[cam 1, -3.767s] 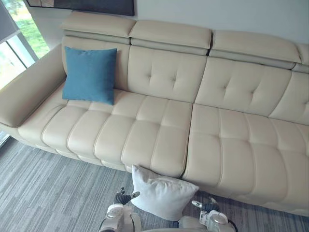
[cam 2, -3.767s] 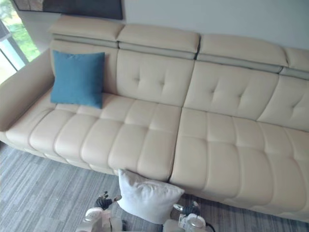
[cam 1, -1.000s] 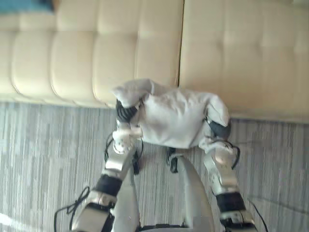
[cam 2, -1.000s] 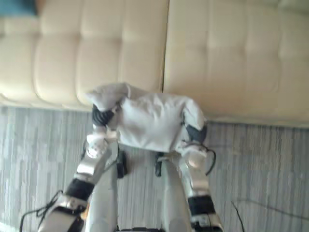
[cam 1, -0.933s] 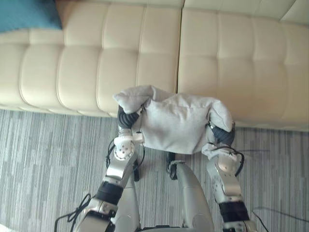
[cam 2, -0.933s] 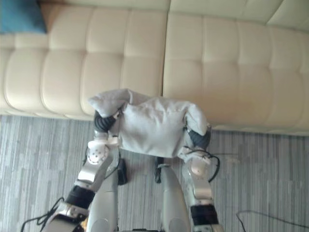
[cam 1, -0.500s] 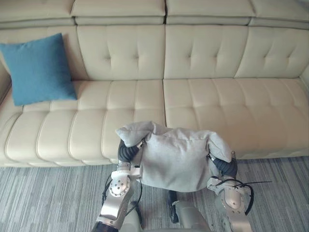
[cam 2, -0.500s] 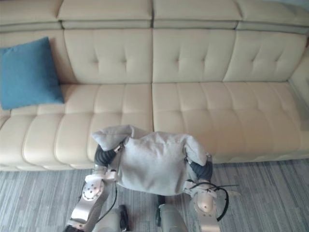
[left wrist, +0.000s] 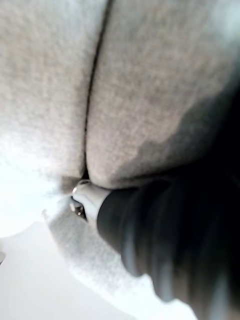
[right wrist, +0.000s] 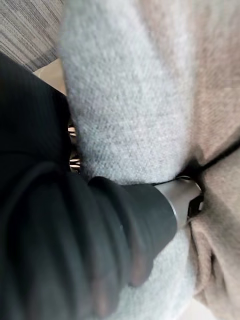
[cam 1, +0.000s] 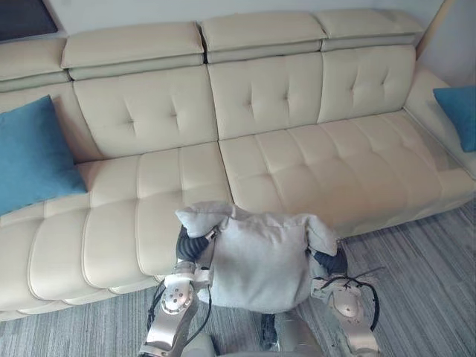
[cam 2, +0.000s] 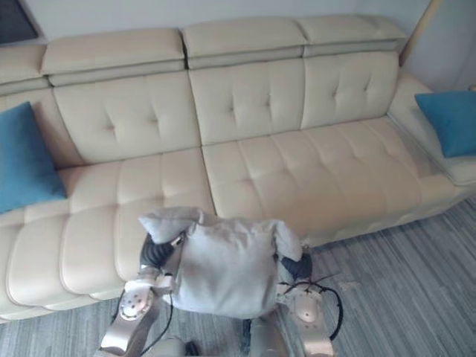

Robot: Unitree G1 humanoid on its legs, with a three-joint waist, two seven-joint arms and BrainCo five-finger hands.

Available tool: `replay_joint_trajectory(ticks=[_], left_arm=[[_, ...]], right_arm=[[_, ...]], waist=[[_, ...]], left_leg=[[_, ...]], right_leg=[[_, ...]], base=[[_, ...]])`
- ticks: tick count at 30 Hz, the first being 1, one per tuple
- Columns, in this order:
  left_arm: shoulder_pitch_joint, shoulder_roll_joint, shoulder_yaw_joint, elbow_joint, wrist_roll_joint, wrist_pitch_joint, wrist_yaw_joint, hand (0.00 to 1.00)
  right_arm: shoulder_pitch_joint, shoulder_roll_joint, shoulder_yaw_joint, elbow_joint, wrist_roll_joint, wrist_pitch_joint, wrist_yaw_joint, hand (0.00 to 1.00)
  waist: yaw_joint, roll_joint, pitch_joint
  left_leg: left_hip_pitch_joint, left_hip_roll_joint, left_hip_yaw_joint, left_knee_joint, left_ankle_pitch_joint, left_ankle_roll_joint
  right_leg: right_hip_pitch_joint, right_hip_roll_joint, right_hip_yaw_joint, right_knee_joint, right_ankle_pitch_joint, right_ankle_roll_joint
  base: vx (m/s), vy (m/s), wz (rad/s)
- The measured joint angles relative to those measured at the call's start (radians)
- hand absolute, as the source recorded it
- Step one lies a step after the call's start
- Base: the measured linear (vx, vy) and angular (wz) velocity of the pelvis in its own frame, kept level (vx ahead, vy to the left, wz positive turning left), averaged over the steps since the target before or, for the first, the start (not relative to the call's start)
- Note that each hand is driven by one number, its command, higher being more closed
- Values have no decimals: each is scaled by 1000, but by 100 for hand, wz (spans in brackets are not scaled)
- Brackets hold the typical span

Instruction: Pick up cushions and gather them together orderly.

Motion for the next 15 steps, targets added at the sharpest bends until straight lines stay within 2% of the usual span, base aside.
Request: replay_joint_trajectory(ticks=[2, 4, 5, 6, 7, 8, 9, 10, 12, 14, 15], left_arm=[[-2, 1, 0, 11, -6, 0, -1, 100], [-13, -2, 0, 38, -17, -4, -6, 100], [-16, -7, -4, 56, -27, -3, -8, 100], [-13, -12, -5, 65, -37, -1, -11, 100], [-10, -13, -4, 66, -40, -1, -11, 100], [-1, -11, -4, 66, -44, 0, -12, 100], [1, -15, -8, 66, -44, 0, -16, 100], [-3, -18, -9, 66, -44, 0, -22, 100], [-3, -31, -12, 65, -44, 7, -31, 100], [-3, -39, -12, 64, -43, 9, -31, 100], [-3, -46, -14, 55, -43, 10, -32, 100]], right_arm=[[-12, -2, -1, -5, -13, 0, 0, 100], [-2, -2, -3, -13, -14, -4, 0, 100], [17, -1, -4, -19, -13, -3, 0, 100], [54, -1, -4, -58, -13, 1, 0, 100], [66, 1, -4, -72, -13, 1, 1, 100], [95, 8, -5, -119, -12, 4, 1, 100], [96, 7, -10, -141, -12, 2, 0, 100], [92, 7, -16, -149, -12, 2, -2, 100], [91, 6, -27, -174, -12, 4, -13, 100], [89, 6, -30, -176, -12, 4, -16, 100], [86, 7, -43, -176, -12, 3, -16, 100]], waist=[[0, 9, -8], [-9, 15, -10], [-13, 27, -7], [-5, 39, -1], [-1, 39, -1], [10, 33, -4], [13, 33, -15], [13, 34, -16], [13, 36, -15], [15, 37, -16], [30, 45, -23]], left_leg=[[29, 12, -36, -31, 3, -6], [-11, 38, -60, 74, 4, -8], [-85, 79, -116, 251, 15, 11], [-148, 112, -143, 411, 58, 69], [-163, 118, -152, 454, 82, 77], [-214, 122, -174, 549, 152, 78], [-238, 101, -187, 544, 110, 60], [-246, 91, -187, 519, 87, 62], [-255, 40, -153, 348, 27, 69], [-254, 9, -148, 242, 27, 65], [-223, -29, -161, 39, 98, 64]], right_leg=[[21, 32, 15, -13, -6, -6], [45, 46, -3, -32, -31, -12], [83, 72, -24, -54, -37, -21], [126, 99, -40, -66, -45, -32], [139, 103, -42, -72, -49, -38], [177, 101, -45, -91, -59, -53], [181, 92, -45, -103, -63, -57], [183, 85, -46, -109, -62, -57], [219, 62, -55, -148, -57, -48], [245, 50, -65, -168, -56, -48], [259, 46, -56, -174, -66, -15]], base=[[270, -77, -29], [190, -68, 5], [167, -64, 24], [207, -74, 21], [219, -43, 18], [213, -30, 13], [203, -15, 14], [170, 20, 15], [191, 71, 31], [166, 107, 18], [149, 147, -21]])
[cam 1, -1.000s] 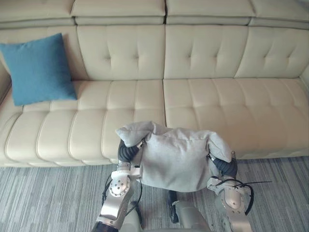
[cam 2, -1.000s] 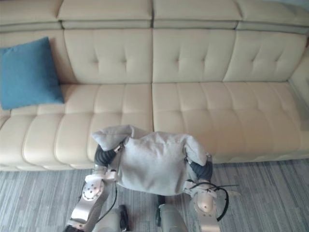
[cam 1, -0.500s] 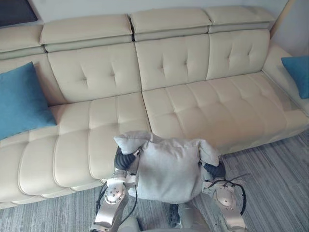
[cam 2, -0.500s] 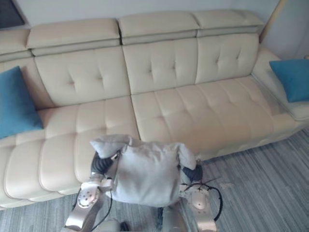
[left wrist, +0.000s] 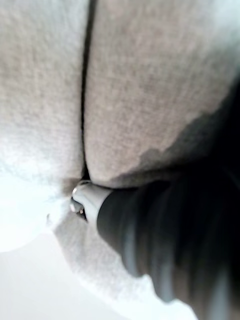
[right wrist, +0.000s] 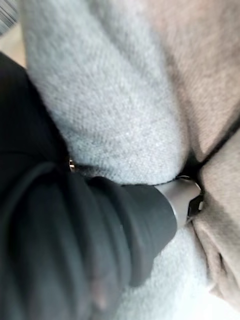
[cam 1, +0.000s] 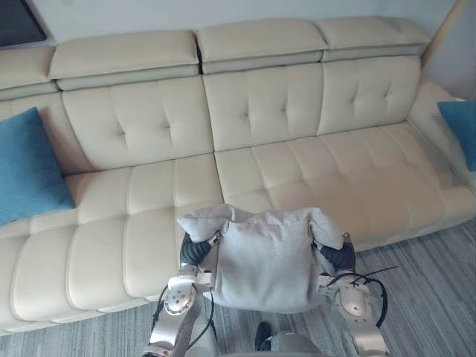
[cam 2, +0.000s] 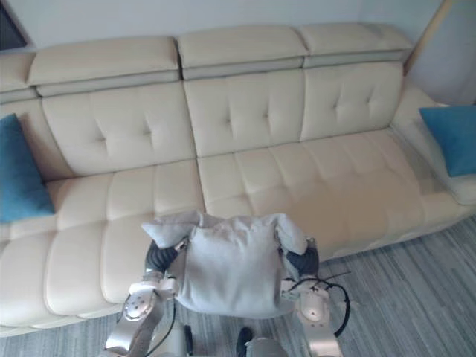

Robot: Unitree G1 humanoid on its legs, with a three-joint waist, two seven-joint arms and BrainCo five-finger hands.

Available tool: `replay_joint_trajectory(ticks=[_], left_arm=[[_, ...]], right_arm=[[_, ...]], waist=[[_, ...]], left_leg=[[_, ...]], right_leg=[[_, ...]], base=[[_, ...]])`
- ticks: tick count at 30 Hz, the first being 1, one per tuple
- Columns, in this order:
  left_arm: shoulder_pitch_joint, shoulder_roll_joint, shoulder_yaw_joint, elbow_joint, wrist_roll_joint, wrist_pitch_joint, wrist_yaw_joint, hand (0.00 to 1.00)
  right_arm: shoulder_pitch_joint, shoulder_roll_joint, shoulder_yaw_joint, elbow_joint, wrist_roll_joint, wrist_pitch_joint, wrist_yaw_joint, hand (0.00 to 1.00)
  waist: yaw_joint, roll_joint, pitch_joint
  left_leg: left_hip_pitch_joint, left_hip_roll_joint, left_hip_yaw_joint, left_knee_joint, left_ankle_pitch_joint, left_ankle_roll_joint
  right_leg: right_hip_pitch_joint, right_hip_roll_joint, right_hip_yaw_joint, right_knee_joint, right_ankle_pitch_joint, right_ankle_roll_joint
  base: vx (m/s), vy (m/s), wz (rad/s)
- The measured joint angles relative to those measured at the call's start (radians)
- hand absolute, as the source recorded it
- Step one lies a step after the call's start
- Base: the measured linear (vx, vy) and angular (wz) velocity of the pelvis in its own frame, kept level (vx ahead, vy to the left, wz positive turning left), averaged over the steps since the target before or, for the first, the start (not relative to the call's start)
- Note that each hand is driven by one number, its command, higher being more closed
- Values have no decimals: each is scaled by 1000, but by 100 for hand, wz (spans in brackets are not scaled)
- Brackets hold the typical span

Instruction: Pick up cushions and gather them together orderly.

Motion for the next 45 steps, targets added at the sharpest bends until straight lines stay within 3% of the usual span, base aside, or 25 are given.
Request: replay_joint_trajectory(ticks=[1, 4, 7, 10, 14, 15, 16, 17, 18, 21, 24, 32, 37, 41, 44, 45], left_arm=[[1, 2, -1, -6, 0, 1, 0, 100], [4, 8, -1, -49, 0, 2, 0, 100], [3, 11, -6, -71, 3, 2, 0, 100], [2, 32, -19, -71, 5, 1, 0, 100], [-6, 35, -23, -71, 6, 1, 1, 100], [-8, 36, -23, -71, 7, 1, 1, 100], [-16, 48, -28, -70, 11, 0, 3, 100], [-35, 51, -31, -56, 12, 0, 3, 100], [-32, 36, -32, -49, 12, 6, 4, 100], [-27, 26, -39, -50, 22, 5, 4, 100], [-24, 23, -40, -50, 22, 5, 4, 100], [-54, 38, -43, -50, 31, 5, 9, 100], [-231, 101, -38, -50, 32, 4, 67, 100], [-488, 132, -8, 13, 51, -4, 142, 100], [-676, 179, 18, 113, 51, -7, 187, 100], [-774, 212, 29, 159, 51, -9, 212, 100]], right_arm=[[-1, 4, -2, 4, 0, 1, 0, 100], [15, 41, -7, 2, -1, 4, 0, 100], [15, 45, -7, 2, -1, 4, 0, 100], [15, 44, -7, 4, -3, 4, 0, 100], [3, 41, -6, 5, -3, 4, 0, 100], [4, 42, -6, 6, -3, 4, 0, 100], [6, 44, -5, 9, -4, 4, 0, 100], [-2, 42, -6, 20, -4, 4, 0, 100], [-6, 27, -7, 32, -4, 6, 0, 100], [1, 19, -7, 30, -3, 6, 0, 100], [2, 19, -10, 23, -3, 6, 0, 100], [-35, 7, -14, 9, -4, 7, 3, 100], [-301, -37, -5, 126, -3, 7, -16, 100], [-585, -106, -3, 222, -15, 11, -66, 100], [-786, -148, 7, 311, -47, 25, -106, 100], [-899, -168, 14, 357, -64, 30, -128, 100]], waist=[[18, 2, 0], [26, -40, -20], [23, -46, -21], [12, -63, -35], [12, -68, -38], [10, -68, -39], [8, -91, -49], [8, -108, -53], [18, -81, -57], [22, -51, -74], [25, -54, -77], [28, -64, -85], [30, -72, -61], [33, -64, 17], [32, -61, 51], [32, -58, 89]], left_leg=[[19, -5, 4, -20, 67, 20], [68, -50, 64, -49, 53, 56], [129, -84, 92, -80, 38, 72], [178, -96, 84, -103, 33, 81], [175, -63, 46, -112, 32, 67], [175, -61, 39, -111, 33, 56], [165, -75, 18, -101, 32, 35], [153, -82, 3, -78, 21, 16], [150, -55, -6, -75, 15, -1], [150, -8, -25, -108, 29, -32], [167, -1, -40, -171, 61, -47], [160, -33, -92, -299, 160, -43], [108, -38, -115, -348, 215, -42], [22, -39, -133, -379, 281, -44], [-50, -37, -137, -382, 310, -46], [-62, -38, -141, -400, 330, -46]], right_leg=[[1, 1, 21, 9, -10, 16], [-19, -65, 65, 99, -62, 76], [-78, -120, 86, 291, -89, 117], [-147, -150, 122, 466, -109, 121], [-209, -148, 202, 412, -130, 139], [-208, -145, 208, 379, -125, 140], [-184, -157, 230, 238, -23, 119], [-164, -166, 239, 176, -22, 153], [-146, -143, 226, 143, -7, 140], [-115, -89, 198, 70, 25, 111], [-99, -76, 181, 26, 44, 99], [-79, -88, 141, -91, 108, 104], [-107, -86, 118, -158, 165, 96], [-197, -85, 99, -160, 208, 89], [-272, -83, 98, -156, 233, 82], [-297, -85, 98, -147, 239, 82]], base=[[187, 175, -40], [184, 124, -24], [151, 130, -15], [139, 42, 11], [91, -113, 18], [59, -181, 31], [89, -272, 40], [101, -307, 30], [86, -265, 10], [36, -161, 4], [2, -115, 7], [-2, -8, 24], [-96, 0, 13], [-161, -20, 14], [-142, -24, 1], [-94, -24, 2]])
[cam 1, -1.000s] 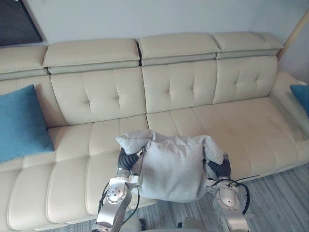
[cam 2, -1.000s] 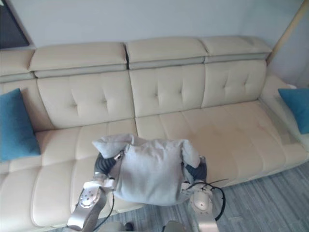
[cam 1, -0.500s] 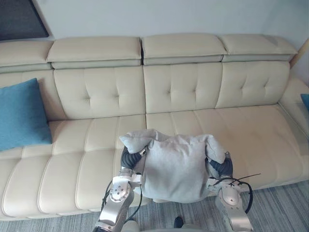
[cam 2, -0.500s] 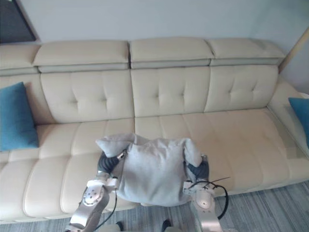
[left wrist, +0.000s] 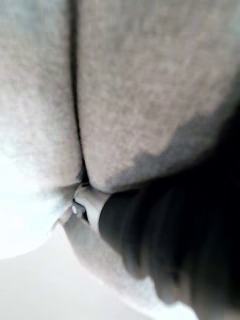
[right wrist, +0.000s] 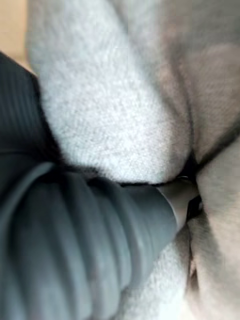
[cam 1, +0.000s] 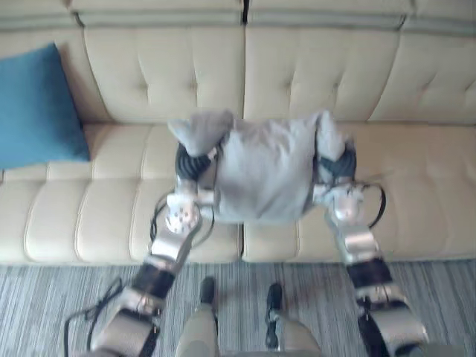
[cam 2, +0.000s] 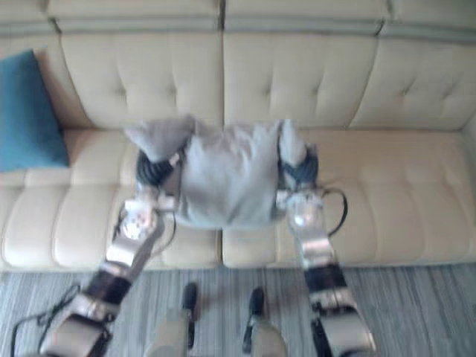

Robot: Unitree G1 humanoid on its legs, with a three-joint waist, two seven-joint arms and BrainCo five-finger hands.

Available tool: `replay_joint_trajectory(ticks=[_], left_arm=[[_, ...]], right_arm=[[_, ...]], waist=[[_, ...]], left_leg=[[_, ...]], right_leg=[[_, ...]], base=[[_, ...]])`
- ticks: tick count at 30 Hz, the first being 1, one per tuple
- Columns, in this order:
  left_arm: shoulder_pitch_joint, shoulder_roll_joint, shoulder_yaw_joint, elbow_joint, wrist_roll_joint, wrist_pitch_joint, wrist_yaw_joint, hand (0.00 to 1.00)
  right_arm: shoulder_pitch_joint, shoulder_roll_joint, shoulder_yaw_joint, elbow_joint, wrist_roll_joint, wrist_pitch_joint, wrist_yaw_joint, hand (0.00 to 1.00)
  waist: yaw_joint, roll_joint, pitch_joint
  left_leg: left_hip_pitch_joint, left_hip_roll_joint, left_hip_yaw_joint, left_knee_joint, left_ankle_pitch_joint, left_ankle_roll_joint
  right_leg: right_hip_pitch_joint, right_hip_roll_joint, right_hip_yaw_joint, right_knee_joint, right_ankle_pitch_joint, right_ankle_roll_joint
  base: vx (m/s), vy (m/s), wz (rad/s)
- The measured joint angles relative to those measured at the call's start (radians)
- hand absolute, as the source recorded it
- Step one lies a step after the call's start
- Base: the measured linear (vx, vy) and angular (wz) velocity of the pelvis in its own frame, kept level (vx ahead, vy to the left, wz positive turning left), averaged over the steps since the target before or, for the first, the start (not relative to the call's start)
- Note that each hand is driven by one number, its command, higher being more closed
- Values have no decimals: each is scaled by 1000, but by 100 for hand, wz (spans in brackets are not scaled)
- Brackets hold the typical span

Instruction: Pick up cushions and gather them together orderly.

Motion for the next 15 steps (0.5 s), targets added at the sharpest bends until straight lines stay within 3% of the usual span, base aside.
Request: replay_joint_trajectory(ticks=[6, 7, 13, 14, 15], left_arm=[[-303, 73, 45, 179, 23, -12, 61, 100], [-388, 81, 59, 234, 35, -13, 66, 100], [-549, 104, 69, 368, 38, -26, 87, 100], [-572, 107, 69, 387, 38, -28, 87, 100], [-597, 108, 69, 406, 38, -33, 87, 0]], right_arm=[[-326, -48, 0, 142, -30, 3, -78, 100], [-421, -59, 1, 198, -52, 4, -103, 100], [-642, -78, 11, 358, -67, 13, -139, 100], [-675, -82, 11, 388, -67, 14, -142, 0], [-703, -89, 11, 416, -65, 15, -150, 0]], waist=[[-12, 14, 73], [-16, 18, 120], [-30, 27, 200], [-34, 29, 213], [-36, 28, 219]], left_leg=[[-96, -6, -9, -55, 68, 1], [-101, -8, -9, -73, 82, 1], [-170, -17, -19, -85, 101, 2], [-187, -19, -24, -84, 101, 3], [-210, -21, -28, -84, 103, 5]], right_leg=[[-119, -6, -7, 2, 30, 0], [-129, -7, -8, -2, 36, 0], [-192, -17, -20, -16, 53, 4], [-207, -18, -24, -15, 53, 4], [-228, -20, -27, -15, 53, 4]], base=[[-61, -6, 4], [-31, -2, 3], [-4, -3, 5], [11, -4, 10], [11, -4, 9]])
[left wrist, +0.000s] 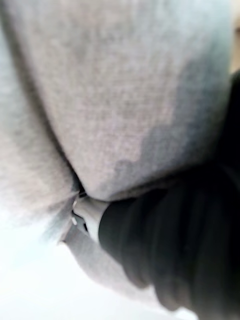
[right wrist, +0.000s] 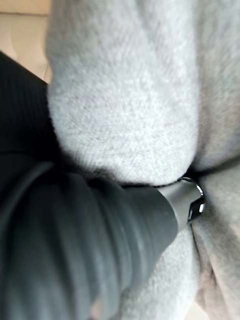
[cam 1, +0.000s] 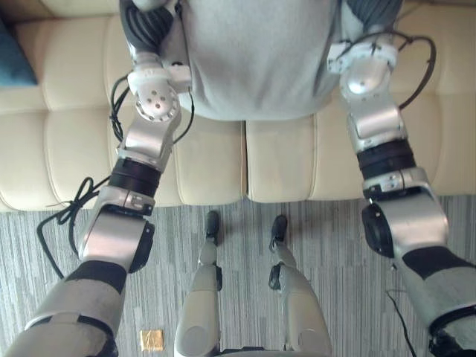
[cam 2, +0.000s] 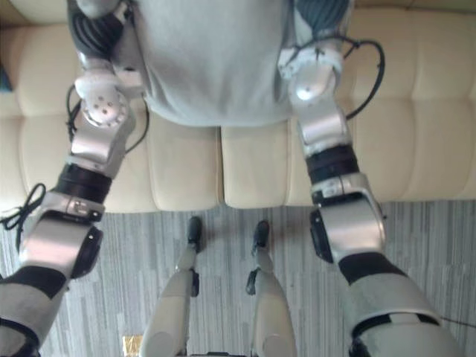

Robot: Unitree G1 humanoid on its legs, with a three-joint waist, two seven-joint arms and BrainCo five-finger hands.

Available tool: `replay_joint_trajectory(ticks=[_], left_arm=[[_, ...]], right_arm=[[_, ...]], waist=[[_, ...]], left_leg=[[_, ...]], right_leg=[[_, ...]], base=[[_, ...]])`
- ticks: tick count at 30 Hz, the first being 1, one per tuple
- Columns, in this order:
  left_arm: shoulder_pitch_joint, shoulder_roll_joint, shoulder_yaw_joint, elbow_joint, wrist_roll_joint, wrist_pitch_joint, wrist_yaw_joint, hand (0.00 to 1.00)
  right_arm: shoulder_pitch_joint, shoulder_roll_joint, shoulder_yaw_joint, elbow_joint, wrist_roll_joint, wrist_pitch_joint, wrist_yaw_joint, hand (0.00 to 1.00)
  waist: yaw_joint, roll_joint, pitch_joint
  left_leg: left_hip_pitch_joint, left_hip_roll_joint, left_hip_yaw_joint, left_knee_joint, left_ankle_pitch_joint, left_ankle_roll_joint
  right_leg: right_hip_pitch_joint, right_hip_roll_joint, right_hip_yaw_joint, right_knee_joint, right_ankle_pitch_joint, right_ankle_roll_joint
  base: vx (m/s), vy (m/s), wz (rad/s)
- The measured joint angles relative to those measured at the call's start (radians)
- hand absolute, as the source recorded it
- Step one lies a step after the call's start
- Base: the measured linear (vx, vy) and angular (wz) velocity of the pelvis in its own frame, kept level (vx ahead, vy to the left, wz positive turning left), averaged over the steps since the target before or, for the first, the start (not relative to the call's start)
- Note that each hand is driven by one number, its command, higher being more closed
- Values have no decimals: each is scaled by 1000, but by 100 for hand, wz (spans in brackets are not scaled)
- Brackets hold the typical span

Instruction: Pick up cushions and gather them together orderly.

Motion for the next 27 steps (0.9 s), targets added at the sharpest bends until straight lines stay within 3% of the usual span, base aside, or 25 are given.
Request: replay_joint_trajectory(ticks=[6, 10, 17, 23, 27], left_arm=[[-94, 34, 11, 74, -3, -39, 0, 0], [-130, 53, 7, 130, -13, -39, -6, 0], [-197, 119, -3, 179, -72, -14, -51, 0], [-209, 180, 40, 189, -185, -2, -85, 0], [-98, 195, 116, 116, -296, -24, -128, 0]], right_arm=[[-81, -45, -2, 30, 31, -1, -32, 0], [-84, -60, -3, 36, 91, -2, -29, 0], [-110, -127, -4, 65, 290, -6, 18, 0], [-98, -178, -42, 57, 436, -5, 57, 0], [27, -216, -76, -27, 484, -16, 83, 0]], waist=[[-1, 1, 35], [-1, 1, 35], [1, 1, 35], [13, 1, 35], [12, 2, 33]], left_leg=[[-24, -5, -6, 0, 0, 0], [-26, -4, -7, -9, 0, 0], [-18, -2, -5, -34, 19, -2], [24, 0, 10, -35, 19, -2], [76, -1, 11, -46, 19, -2]], right_leg=[[-24, -5, 1, 0, 0, 0], [-29, -4, 3, -3, 0, 0], [-37, -3, 3, 3, 0, 0], [-10, -4, 10, 18, 0, 0], [36, -4, 19, 18, -4, 4]], base=[[8, -1, 1], [8, -1, -1], [0, -1, -1], [0, -9, -6], [-1, -4, -1]])
